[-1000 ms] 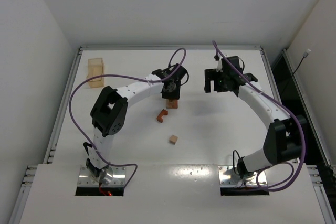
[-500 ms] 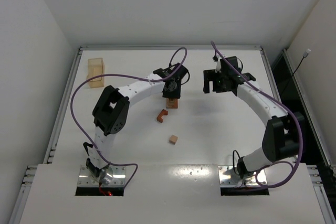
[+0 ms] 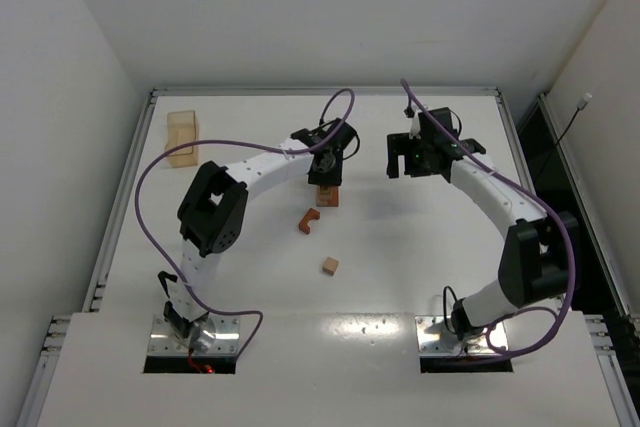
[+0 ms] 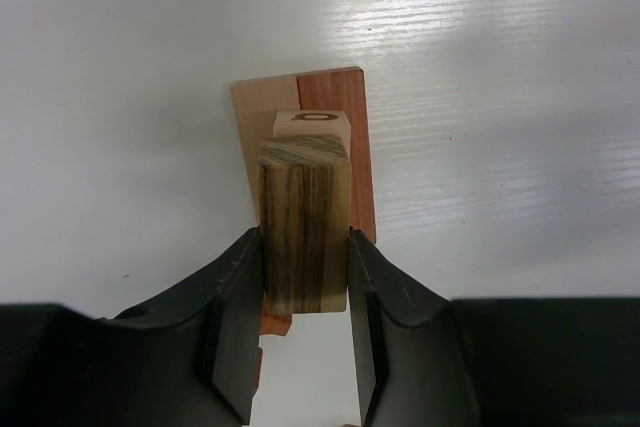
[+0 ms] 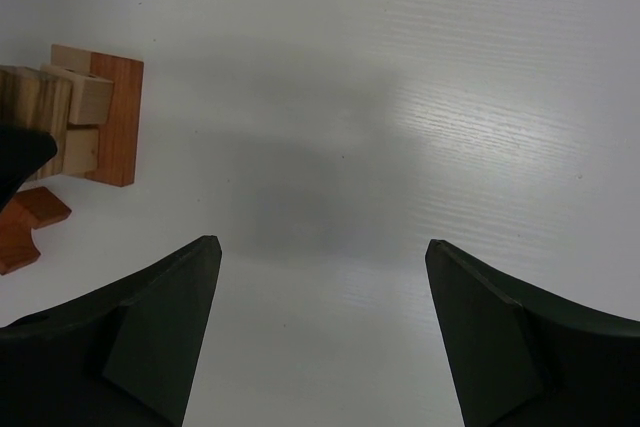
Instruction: Build the wood block tower
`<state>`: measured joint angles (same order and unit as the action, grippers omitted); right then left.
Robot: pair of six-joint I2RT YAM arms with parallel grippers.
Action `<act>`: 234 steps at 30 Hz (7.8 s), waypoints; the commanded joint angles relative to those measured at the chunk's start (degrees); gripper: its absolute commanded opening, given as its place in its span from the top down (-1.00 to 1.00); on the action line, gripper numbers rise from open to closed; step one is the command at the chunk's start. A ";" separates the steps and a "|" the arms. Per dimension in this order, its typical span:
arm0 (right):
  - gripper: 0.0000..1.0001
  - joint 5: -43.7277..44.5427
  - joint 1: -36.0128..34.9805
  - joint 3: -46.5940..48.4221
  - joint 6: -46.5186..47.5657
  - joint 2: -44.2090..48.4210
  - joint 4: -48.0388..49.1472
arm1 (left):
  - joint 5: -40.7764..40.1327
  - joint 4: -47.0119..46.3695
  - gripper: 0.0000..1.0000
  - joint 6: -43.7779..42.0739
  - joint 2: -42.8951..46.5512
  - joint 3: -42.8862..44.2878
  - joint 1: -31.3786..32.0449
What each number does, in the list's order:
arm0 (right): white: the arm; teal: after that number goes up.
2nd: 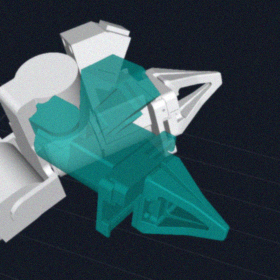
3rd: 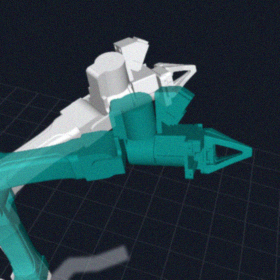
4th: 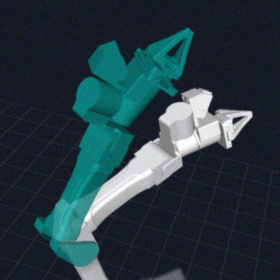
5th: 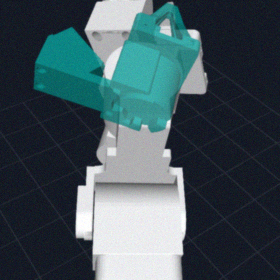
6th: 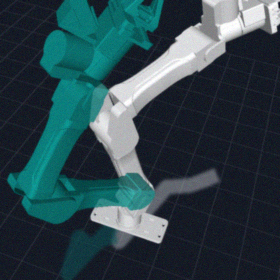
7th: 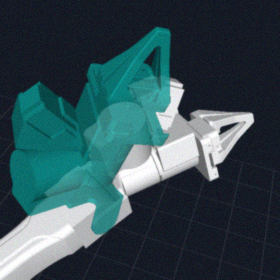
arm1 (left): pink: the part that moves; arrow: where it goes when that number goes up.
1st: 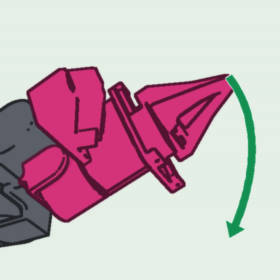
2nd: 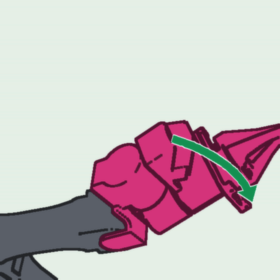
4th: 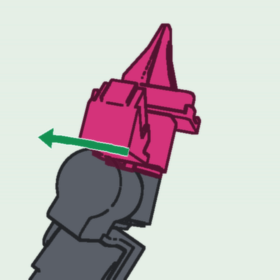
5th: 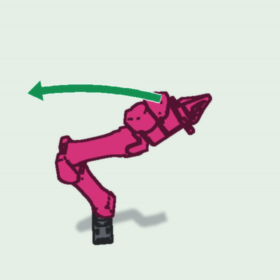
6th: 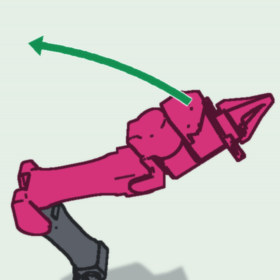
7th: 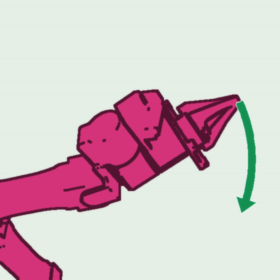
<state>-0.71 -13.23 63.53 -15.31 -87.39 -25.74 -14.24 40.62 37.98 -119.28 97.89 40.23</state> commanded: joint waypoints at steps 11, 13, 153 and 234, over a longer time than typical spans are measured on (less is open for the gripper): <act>-0.61 -1.05 0.23 1.16 -0.86 -1.55 2.09 | 1.06 -0.37 0.49 0.08 -1.13 2.49 -1.38; -0.61 -1.05 0.23 1.16 -0.86 -1.55 2.09 | 1.06 -0.37 0.49 0.08 -1.13 1.88 -1.38; -0.73 4.58 -7.42 -5.52 5.29 4.51 6.66 | 11.16 -10.56 0.21 -10.91 15.66 -28.01 -2.61; -0.27 -27.61 -14.79 41.43 44.24 -14.39 -44.77 | -12.65 -93.71 1.00 -110.48 59.87 -88.04 34.57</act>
<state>-30.92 -25.23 104.25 31.81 -104.31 -72.93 -28.49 -45.63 -66.92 -59.46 10.17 73.97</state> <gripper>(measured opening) 0.646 0.131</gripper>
